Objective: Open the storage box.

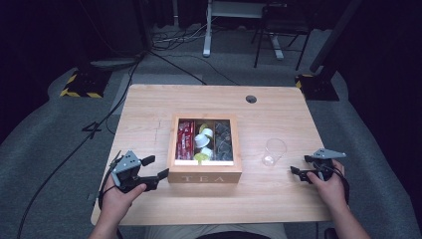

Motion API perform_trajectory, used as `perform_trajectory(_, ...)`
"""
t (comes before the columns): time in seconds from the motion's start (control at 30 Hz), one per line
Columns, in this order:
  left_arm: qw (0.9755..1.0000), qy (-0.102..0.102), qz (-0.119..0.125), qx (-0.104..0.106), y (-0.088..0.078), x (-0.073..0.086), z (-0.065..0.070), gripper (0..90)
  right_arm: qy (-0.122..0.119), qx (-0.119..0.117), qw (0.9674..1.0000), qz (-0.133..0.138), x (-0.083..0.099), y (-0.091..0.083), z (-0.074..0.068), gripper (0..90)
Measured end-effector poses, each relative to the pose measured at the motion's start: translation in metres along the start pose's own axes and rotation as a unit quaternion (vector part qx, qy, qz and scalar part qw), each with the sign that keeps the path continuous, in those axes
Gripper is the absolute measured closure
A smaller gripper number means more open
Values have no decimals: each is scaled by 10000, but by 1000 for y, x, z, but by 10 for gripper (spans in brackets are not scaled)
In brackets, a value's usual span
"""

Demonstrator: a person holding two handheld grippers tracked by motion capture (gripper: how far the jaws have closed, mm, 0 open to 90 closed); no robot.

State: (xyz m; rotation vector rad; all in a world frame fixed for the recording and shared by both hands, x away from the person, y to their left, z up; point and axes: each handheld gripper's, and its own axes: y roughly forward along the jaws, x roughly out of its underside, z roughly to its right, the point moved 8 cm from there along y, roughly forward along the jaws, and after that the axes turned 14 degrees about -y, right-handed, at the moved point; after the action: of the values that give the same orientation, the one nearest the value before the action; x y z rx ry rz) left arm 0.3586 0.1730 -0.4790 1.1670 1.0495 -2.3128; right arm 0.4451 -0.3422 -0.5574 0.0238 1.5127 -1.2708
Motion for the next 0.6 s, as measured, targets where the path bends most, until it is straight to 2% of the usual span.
perform_trajectory(0.2, 9990, 298, -319, -25, 17, 10, 7, 295, -1, 0, 10000, 0, 0, 0, 0, 173)
perform_trajectory(0.37, 9970, 491, -534, -275, 25, 17, 4, 326, -2, 1, 10000, -1, 0, 0, 0, 173)
perform_trajectory(0.5, 9961, 537, -630, -307, 27, 20, 3, 423, -3, 1, 10000, -1, 0, 0, 0, 173)
perform_trajectory(0.6, 9958, 543, -649, -335, 27, 21, 2, 434, -4, 1, 10000, -1, 0, 0, 0, 173)
